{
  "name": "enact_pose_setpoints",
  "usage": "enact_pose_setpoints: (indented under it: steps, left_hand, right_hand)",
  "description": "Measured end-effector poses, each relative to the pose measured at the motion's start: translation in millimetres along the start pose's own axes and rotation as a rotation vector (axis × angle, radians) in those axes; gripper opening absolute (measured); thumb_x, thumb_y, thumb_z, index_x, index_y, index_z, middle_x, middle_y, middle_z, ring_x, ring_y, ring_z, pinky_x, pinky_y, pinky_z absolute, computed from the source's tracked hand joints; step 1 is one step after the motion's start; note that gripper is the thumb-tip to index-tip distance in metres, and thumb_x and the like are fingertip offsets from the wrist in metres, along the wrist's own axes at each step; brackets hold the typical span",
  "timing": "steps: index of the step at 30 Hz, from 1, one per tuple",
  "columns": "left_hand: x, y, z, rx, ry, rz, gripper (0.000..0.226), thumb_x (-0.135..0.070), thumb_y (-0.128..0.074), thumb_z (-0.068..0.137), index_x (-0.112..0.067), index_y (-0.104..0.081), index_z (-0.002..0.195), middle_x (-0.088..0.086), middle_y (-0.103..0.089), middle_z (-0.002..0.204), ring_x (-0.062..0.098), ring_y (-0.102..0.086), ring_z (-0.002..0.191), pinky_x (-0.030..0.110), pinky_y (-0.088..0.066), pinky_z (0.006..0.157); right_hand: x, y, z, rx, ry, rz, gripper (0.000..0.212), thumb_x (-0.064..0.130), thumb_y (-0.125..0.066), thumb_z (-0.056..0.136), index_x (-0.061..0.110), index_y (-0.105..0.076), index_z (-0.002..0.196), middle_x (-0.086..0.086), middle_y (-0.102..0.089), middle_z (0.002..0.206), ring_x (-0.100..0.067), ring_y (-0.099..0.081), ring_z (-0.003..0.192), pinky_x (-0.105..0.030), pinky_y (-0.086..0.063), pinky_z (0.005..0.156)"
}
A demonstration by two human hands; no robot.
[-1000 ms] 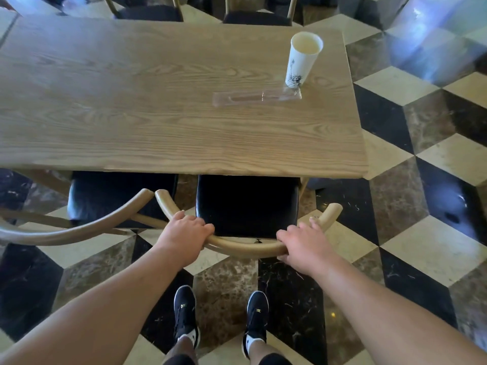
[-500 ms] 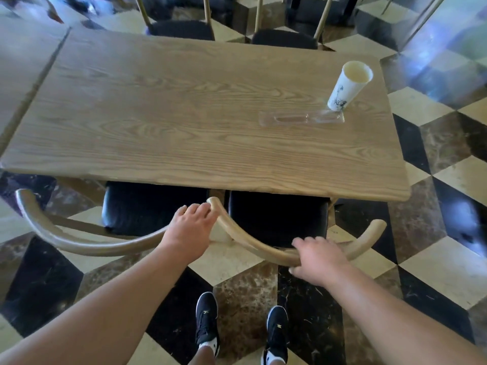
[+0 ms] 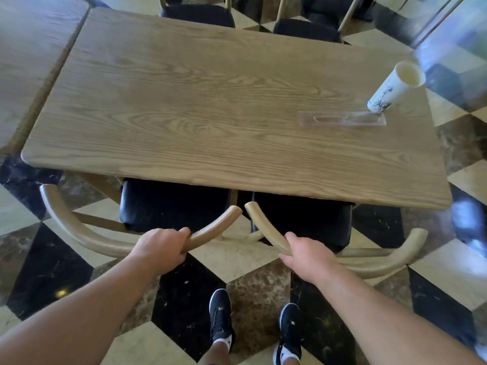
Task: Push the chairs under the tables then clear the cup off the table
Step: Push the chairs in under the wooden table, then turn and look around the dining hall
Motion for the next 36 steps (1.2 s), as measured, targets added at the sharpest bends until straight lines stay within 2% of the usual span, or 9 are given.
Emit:
enact_pose_setpoints:
  steps: [8,12,15,17,20,23,26,29,36]
  left_hand:
    - [-1,3,-2,-0.004,-0.011,0.007,0.024,-0.04,-0.059,0.092,-0.032,-0.037,0.1,-0.008,-0.056,0.076,0.015,-0.055,0.065,0.031,-0.045,0.061]
    - [-3,4,-3,0.051,0.006,-0.017,0.022,-0.043,-0.06,0.093,-0.031,-0.046,0.106,-0.009,-0.057,0.078,0.011,-0.056,0.066,0.03,-0.045,0.061]
    - [-14,23,-2,0.138,-0.008,-0.048,0.045,-0.062,-0.064,0.088,-0.037,-0.049,0.122,-0.012,-0.06,0.096,0.011,-0.062,0.084,0.033,-0.054,0.074]
    - [-33,67,0,0.053,-0.036,-0.085,0.069,-0.076,-0.059,0.082,-0.041,-0.045,0.14,-0.015,-0.062,0.119,0.012,-0.062,0.104,0.034,-0.054,0.086]
    - [-80,168,3,-0.131,-0.131,-0.106,0.082,-0.083,-0.054,0.083,-0.039,-0.04,0.151,-0.011,-0.055,0.146,0.017,-0.051,0.133,0.038,-0.045,0.104]
    - [-141,288,-10,-0.343,-0.251,-0.061,0.083,-0.083,-0.054,0.084,-0.037,-0.039,0.152,-0.008,-0.05,0.154,0.021,-0.045,0.14,0.041,-0.036,0.114]
    - [-208,396,-42,-0.518,-0.345,-0.057,0.084,-0.084,-0.052,0.085,-0.036,-0.04,0.153,-0.005,-0.052,0.153,0.023,-0.046,0.139,0.044,-0.039,0.113]
    - [-282,482,-89,-0.689,-0.419,-0.031,0.086,-0.085,-0.051,0.084,-0.035,-0.04,0.154,-0.004,-0.051,0.154,0.022,-0.047,0.141,0.044,-0.042,0.112]
    - [-483,578,-200,-0.922,-0.602,0.005,0.085,-0.088,-0.047,0.083,-0.036,-0.041,0.151,-0.004,-0.051,0.154,0.025,-0.049,0.137,0.045,-0.045,0.103]
  right_hand:
    - [2,-7,-7,0.012,0.012,0.002,0.032,0.051,-0.056,0.104,0.024,-0.046,0.119,0.004,-0.062,0.088,-0.019,-0.066,0.077,-0.043,-0.058,0.07]
    - [2,-8,-9,0.044,-0.003,0.03,0.037,0.05,-0.056,0.104,0.024,-0.046,0.128,0.005,-0.061,0.09,-0.018,-0.064,0.08,-0.039,-0.054,0.067]
    - [2,16,-15,0.028,-0.006,0.083,0.064,0.064,-0.056,0.1,0.03,-0.038,0.151,0.004,-0.064,0.119,-0.021,-0.063,0.106,-0.038,-0.051,0.077]
    - [1,63,-27,-0.083,0.033,0.079,0.08,0.073,-0.052,0.097,0.032,-0.028,0.161,0.001,-0.054,0.148,-0.024,-0.053,0.133,-0.04,-0.049,0.094]
    - [-12,159,-61,-0.306,0.077,0.045,0.083,0.073,-0.045,0.099,0.026,-0.025,0.165,-0.002,-0.038,0.166,-0.024,-0.034,0.152,-0.043,-0.034,0.119]
    - [-45,257,-121,-0.54,0.013,0.011,0.082,0.074,-0.043,0.099,0.023,-0.03,0.163,-0.004,-0.044,0.161,-0.026,-0.038,0.147,-0.043,-0.034,0.117]
    - [-86,336,-201,-0.743,-0.04,-0.018,0.074,0.071,-0.046,0.099,0.023,-0.04,0.155,-0.004,-0.055,0.149,-0.027,-0.049,0.136,-0.044,-0.041,0.108]
    - [-134,387,-285,-0.908,-0.101,-0.055,0.074,0.07,-0.053,0.097,0.023,-0.041,0.153,-0.002,-0.054,0.15,-0.025,-0.048,0.138,-0.043,-0.043,0.109]
    - [-271,422,-457,-1.159,-0.175,-0.028,0.071,0.07,-0.05,0.097,0.027,-0.043,0.153,0.001,-0.053,0.151,-0.024,-0.045,0.141,-0.043,-0.039,0.113]
Point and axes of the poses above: each hand's wrist, its own z-axis towards the middle knuckle, its own y-axis out of the back of the hand, x = y × z, the point moved 7 cm from there along z, towards the middle knuckle
